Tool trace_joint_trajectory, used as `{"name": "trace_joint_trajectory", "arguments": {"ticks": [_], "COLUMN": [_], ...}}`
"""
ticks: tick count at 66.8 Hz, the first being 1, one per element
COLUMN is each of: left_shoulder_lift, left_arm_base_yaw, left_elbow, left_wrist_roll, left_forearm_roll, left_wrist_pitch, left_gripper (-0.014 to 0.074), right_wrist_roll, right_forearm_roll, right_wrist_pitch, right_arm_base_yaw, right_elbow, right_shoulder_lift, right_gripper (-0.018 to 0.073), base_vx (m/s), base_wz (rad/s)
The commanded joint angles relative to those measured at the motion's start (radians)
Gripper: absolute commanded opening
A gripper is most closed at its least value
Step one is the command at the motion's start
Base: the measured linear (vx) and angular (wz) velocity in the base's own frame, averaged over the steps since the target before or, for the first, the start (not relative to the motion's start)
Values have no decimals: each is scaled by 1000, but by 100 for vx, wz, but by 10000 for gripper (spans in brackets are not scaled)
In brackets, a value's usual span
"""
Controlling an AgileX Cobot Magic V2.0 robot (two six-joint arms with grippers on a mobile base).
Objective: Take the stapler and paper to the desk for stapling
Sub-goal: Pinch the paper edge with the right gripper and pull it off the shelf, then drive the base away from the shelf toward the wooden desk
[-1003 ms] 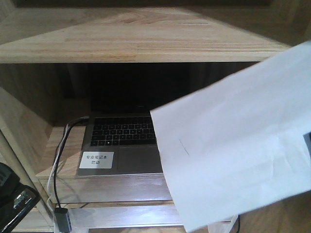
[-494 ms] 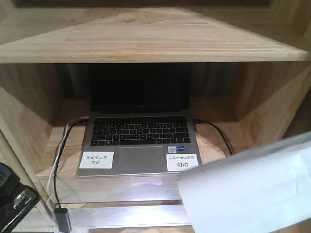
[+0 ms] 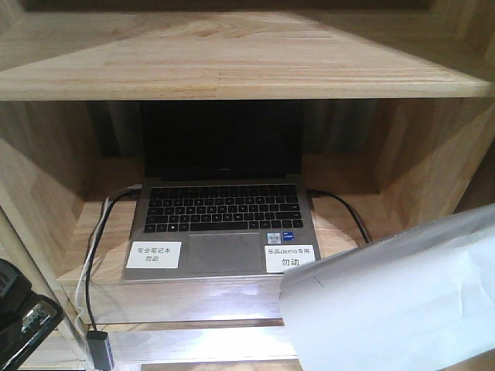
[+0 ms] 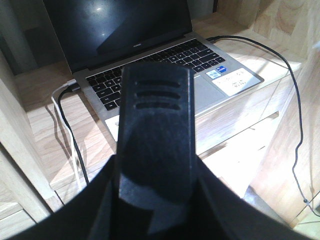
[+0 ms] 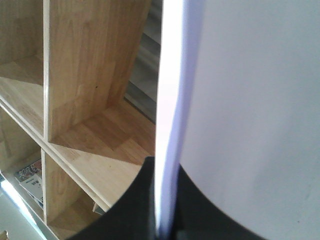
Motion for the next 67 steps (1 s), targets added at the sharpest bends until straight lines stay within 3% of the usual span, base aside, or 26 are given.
{"name": "trace_joint_trajectory", "arguments": {"ticks": [1,67], "left_shoulder_lift": [6,6], "left_arm_base_yaw": [-3,-3], "left_elbow": [-35,-35], "left_wrist_roll": [-2,-2], "left_forearm_roll": [-26,-26], "left_wrist_pitch": [-105,-105], "left_gripper": [-7,-7], "right_wrist_roll": [-11,-11], "right_forearm_roll": [-2,-2], "right_wrist_pitch": [-59,-59], "right_arm_base_yaw": [1,1], "right_elbow": [-25,-25], "right_shoulder_lift": [8,8], "right_gripper": [-2,-2], "base_vx": [0,0], "base_wz": [0,0]}}
